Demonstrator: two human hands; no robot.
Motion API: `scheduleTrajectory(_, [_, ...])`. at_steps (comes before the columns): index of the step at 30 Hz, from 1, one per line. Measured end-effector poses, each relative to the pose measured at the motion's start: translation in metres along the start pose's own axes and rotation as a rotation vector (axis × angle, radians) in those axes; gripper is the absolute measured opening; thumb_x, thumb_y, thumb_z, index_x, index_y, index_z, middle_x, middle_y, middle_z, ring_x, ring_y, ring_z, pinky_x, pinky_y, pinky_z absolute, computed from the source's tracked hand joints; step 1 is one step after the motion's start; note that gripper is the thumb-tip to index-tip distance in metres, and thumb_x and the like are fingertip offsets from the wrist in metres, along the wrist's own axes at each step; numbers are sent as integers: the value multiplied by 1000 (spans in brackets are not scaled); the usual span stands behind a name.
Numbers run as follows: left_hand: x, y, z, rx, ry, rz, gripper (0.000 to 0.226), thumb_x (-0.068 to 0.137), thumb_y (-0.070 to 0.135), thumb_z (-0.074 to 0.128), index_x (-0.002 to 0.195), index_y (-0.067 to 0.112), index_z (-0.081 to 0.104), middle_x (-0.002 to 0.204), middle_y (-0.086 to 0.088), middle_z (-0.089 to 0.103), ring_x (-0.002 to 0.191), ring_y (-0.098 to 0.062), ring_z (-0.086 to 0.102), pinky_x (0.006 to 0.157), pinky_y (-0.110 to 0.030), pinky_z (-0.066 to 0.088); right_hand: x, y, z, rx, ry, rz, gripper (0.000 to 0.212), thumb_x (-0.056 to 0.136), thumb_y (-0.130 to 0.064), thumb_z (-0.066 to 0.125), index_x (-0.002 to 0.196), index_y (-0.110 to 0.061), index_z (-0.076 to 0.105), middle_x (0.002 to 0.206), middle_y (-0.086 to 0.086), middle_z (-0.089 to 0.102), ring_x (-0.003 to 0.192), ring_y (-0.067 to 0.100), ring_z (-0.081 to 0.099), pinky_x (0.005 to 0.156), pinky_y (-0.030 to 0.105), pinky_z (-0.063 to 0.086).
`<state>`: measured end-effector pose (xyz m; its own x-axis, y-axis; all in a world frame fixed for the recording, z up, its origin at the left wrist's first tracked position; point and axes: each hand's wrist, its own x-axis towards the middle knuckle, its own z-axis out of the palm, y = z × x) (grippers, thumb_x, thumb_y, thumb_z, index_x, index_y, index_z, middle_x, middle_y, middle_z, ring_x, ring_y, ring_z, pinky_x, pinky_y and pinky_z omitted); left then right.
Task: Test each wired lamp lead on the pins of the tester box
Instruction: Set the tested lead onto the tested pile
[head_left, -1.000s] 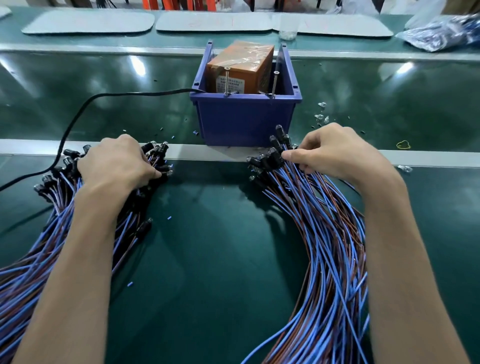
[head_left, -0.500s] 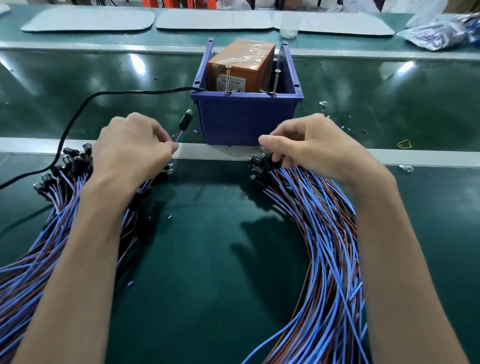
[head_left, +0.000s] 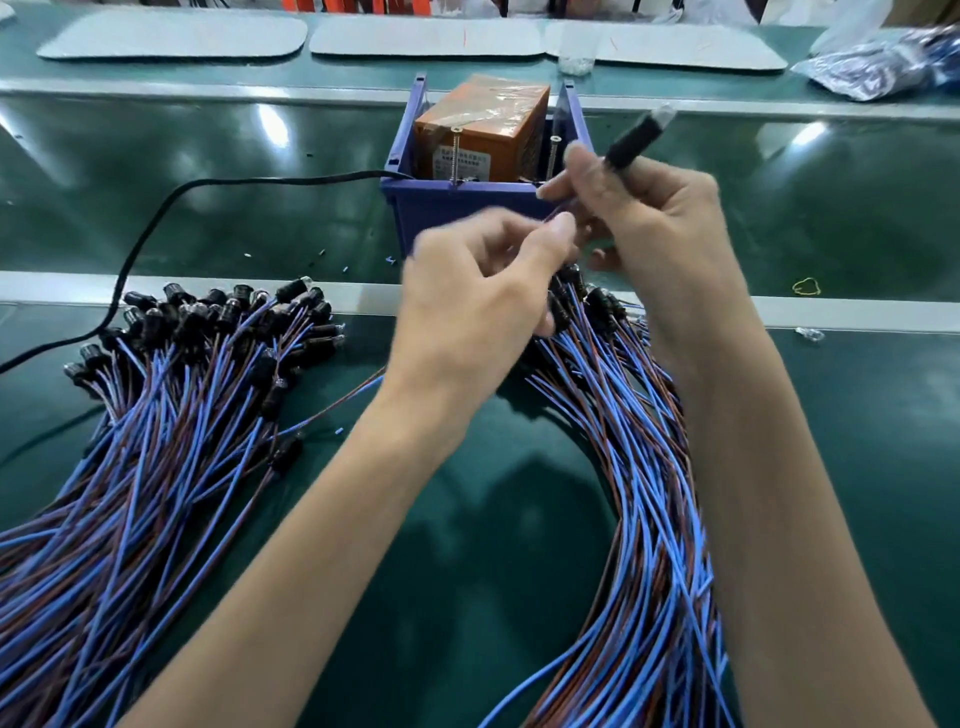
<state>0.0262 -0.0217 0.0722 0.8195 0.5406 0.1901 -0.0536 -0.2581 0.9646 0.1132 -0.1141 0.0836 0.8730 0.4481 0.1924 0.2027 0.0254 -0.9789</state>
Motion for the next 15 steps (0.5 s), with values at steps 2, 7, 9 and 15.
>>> scheduleTrajectory(2, [1,0,8,-262,-161,-349,41,96,42,49,88,9,71,41,5,50,31,-5,31,33,-13,26,0,-1,-2,59,40,10,29,95,-30,58,73,-16,69,67,-3,62,65,12,55,70,38,55])
scheduleTrajectory(7, [5,-6,6,-854,-56,-654,33,103,31,33,102,8,56,43,8,46,25,-2,25,32,-11,17,3,-3,-9,282,141,22,41,103,-29,42,66,-15,53,62,-4,65,64,12,67,63,26,55])
scheduleTrajectory(9, [8,-8,1,-936,51,-628,23,103,25,34,101,11,52,48,9,44,26,-2,23,32,-12,17,6,-2,-12,345,177,45,42,104,-29,40,66,-15,49,54,-4,58,53,12,60,55,24,50])
scheduleTrajectory(15, [9,-10,-4,-719,180,-475,24,103,25,42,97,19,64,42,12,40,31,-3,22,37,-13,20,12,4,-22,345,207,52,39,102,-21,44,65,-12,50,44,-10,30,41,7,23,43,20,21])
